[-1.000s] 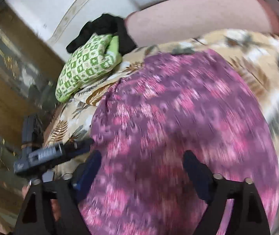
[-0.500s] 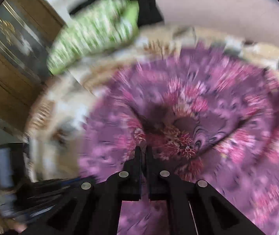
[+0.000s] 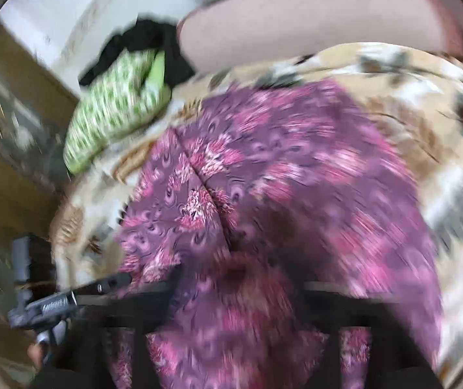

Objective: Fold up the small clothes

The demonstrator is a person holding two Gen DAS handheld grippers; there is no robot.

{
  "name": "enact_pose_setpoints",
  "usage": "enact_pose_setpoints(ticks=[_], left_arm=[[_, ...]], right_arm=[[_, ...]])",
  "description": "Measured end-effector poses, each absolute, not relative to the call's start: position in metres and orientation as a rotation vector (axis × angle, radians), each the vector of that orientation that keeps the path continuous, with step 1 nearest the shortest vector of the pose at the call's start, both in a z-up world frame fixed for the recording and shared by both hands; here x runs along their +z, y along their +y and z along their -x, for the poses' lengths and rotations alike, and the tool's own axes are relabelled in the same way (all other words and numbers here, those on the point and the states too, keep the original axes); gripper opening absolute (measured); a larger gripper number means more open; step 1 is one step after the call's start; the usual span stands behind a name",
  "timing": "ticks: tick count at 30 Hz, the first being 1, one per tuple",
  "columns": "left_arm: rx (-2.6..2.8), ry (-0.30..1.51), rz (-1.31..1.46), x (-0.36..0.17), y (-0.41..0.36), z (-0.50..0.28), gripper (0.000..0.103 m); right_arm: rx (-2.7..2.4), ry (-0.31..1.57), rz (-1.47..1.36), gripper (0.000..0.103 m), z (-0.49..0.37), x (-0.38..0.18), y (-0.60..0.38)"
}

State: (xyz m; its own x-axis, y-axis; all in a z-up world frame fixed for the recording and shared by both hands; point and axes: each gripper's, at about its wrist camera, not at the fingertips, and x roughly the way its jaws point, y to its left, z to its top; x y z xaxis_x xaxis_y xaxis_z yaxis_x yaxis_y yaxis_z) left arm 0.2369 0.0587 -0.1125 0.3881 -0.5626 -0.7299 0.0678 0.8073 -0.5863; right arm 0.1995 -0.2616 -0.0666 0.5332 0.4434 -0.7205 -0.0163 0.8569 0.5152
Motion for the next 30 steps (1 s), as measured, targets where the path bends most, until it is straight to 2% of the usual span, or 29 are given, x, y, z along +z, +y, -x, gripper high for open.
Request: enact_pose_setpoints(ticks=[1,4,6,7,10,11,12,13,18,21,27,30], left_arm=[[-0.42,1.105,0.499,-0.111,0.057,-0.238,0.064],[-0.385,1.121,0.485,-0.118,0.055,-0.243,0.064],[-0.364,1.14,0.493,-0.126,0.057,-0.245,0.064],[-0.358,1.147,0.498,-0.13,0.059,-0.245,0.064],[-0.337,1.143,0.48,-0.133,0.064,-0.242,0.064],[-0.331,1.146,0.469,-0.135,0.063,-0.243,0.064],[-0.318,1.149,0.456,-0.137,0.063,-0.243,0.064],[-0.301,1.149,0.444,-0.138,0.063,-0.242,0.064],[-0.299,1.145,0.436,-0.138,0.065,-0.236,0.064],[-0.299,1.141,0.421,-0.135,0.063,-0.235,0.064],[-0.309,1.164,0.376,-0.131,0.058,-0.232,0.064],[-0.267,1.105,0.329,-0.113,0.07,-0.209,0.064]], right_arm=[[0.283,1.008,-0.531,0.095,-0.184,-0.074,-0.269],[0.246,1.073,-0.586,0.082,-0.161,-0.104,-0.273],[0.176,1.117,-0.552,0.065,-0.165,-0.125,-0.268],[0.164,1.131,-0.525,0.051,-0.171,-0.133,-0.262],[0.118,1.113,-0.342,0.048,-0.185,-0.134,-0.238],[0.11,1.121,-0.309,0.028,-0.188,-0.134,-0.233],[0.128,1.14,-0.326,0.017,-0.19,-0.135,-0.232],[0.142,1.137,-0.333,0.012,-0.187,-0.131,-0.231],[0.174,1.038,-0.321,0.01,-0.148,-0.087,-0.24],[0.198,0.998,-0.41,0.01,-0.12,-0.074,-0.251],[0.134,1.189,-0.511,0.011,-0.122,-0.143,-0.261],[0.129,1.125,-0.505,0.012,-0.123,-0.129,-0.261]])
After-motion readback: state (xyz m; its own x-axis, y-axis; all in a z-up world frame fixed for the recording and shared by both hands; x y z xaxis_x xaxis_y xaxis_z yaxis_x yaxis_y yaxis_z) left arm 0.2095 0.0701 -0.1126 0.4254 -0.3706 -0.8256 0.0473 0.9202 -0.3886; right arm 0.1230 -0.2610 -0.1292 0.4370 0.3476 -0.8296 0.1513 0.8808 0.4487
